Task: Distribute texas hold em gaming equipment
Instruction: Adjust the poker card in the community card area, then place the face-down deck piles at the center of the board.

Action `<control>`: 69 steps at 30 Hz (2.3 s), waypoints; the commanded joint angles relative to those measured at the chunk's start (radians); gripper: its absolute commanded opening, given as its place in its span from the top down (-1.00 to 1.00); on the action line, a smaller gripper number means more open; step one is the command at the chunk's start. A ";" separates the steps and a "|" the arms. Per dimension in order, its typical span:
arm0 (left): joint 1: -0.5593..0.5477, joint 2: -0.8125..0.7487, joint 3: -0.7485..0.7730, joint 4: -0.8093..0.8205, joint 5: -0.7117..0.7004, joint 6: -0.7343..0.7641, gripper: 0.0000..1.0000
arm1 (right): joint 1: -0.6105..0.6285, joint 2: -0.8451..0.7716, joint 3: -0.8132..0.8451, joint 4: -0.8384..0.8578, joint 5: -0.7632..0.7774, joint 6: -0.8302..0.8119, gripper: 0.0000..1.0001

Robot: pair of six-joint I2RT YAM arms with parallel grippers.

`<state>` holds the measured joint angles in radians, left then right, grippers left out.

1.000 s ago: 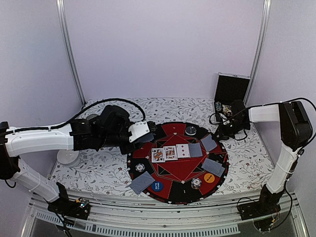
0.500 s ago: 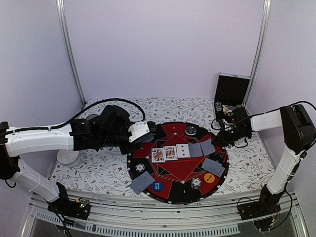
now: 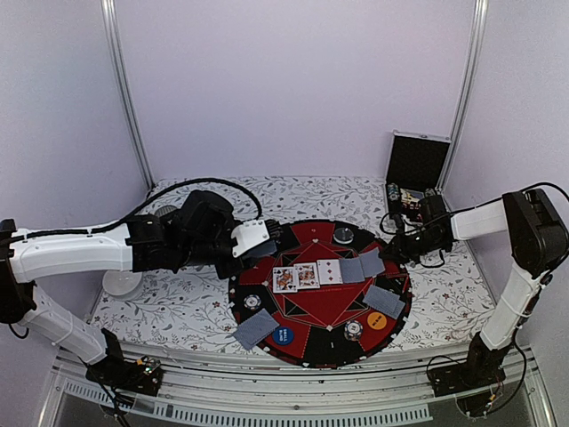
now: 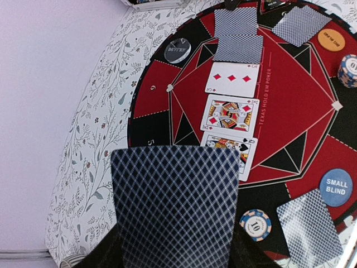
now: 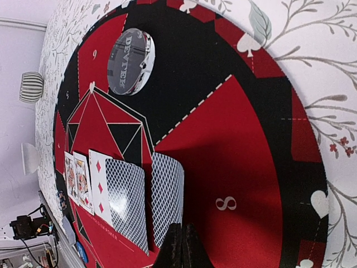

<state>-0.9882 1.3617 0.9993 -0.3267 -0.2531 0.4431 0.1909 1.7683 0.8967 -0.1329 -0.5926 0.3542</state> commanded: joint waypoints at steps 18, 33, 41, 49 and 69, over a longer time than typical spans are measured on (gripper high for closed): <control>-0.016 -0.010 -0.008 0.014 -0.009 0.008 -0.05 | 0.008 -0.030 0.005 -0.044 0.007 -0.033 0.93; -0.014 -0.012 -0.020 0.026 -0.019 0.006 -0.06 | 0.008 -0.073 0.123 -0.174 0.145 -0.093 -0.61; 0.093 0.090 0.047 -0.002 0.037 -0.107 -0.06 | 0.008 -0.211 0.187 -0.220 0.317 -0.157 -0.98; 0.302 0.315 0.139 -0.047 -0.001 -0.405 -0.06 | 0.008 -0.336 0.114 -0.188 0.339 -0.198 -0.98; 0.545 0.510 0.091 0.028 0.105 -0.539 -0.36 | 0.008 -0.440 0.036 -0.189 0.346 -0.258 -0.98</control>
<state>-0.4473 1.8359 1.1122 -0.3252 -0.1871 -0.0792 0.1955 1.3651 0.9447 -0.3298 -0.2451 0.1112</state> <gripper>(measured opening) 0.665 0.988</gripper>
